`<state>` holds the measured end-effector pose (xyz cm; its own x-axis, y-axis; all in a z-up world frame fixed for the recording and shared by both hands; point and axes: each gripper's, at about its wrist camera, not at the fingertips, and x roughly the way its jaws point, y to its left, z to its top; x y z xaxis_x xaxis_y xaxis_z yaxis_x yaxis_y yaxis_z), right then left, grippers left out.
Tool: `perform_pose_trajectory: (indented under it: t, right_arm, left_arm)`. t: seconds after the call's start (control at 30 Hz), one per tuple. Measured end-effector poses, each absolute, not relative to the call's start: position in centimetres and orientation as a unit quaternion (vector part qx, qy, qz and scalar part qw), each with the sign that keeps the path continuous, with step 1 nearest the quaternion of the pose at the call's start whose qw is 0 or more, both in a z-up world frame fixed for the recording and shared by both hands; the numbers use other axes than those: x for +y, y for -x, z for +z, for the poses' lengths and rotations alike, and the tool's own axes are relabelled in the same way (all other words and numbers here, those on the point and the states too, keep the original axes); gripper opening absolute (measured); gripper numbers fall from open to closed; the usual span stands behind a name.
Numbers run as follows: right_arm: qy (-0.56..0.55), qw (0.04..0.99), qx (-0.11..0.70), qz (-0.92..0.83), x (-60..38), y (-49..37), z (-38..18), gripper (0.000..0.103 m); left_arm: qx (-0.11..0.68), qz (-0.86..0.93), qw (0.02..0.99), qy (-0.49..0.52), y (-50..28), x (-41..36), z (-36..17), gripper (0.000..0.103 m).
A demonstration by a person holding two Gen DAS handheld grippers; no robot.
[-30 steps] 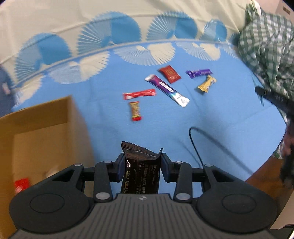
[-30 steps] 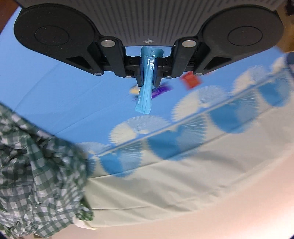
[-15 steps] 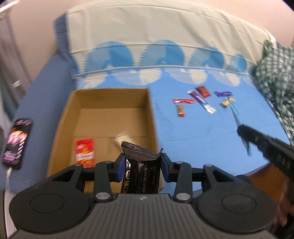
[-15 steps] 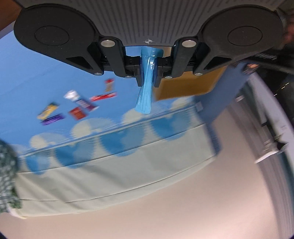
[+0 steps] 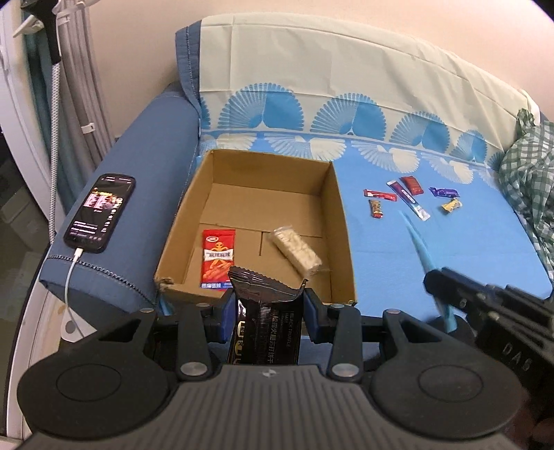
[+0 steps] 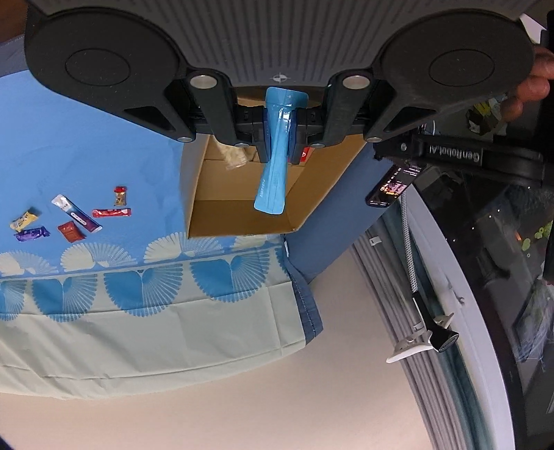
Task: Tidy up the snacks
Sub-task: 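Carry the chocolate bar and blue tube over the box with both tools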
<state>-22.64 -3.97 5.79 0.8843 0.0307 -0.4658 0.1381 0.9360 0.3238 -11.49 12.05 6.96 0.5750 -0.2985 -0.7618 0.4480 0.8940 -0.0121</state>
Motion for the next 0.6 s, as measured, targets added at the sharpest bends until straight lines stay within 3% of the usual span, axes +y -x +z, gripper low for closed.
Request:
perform_pose_trajectory:
  t: [0.6]
  right_arm:
    - [-0.16,0.946,0.278,-0.038,-4.2,19.2,4.4,0.011]
  left_arm:
    - [0.422,-0.203,0.881,-0.074,6.8,12.1,5.9,0.044]
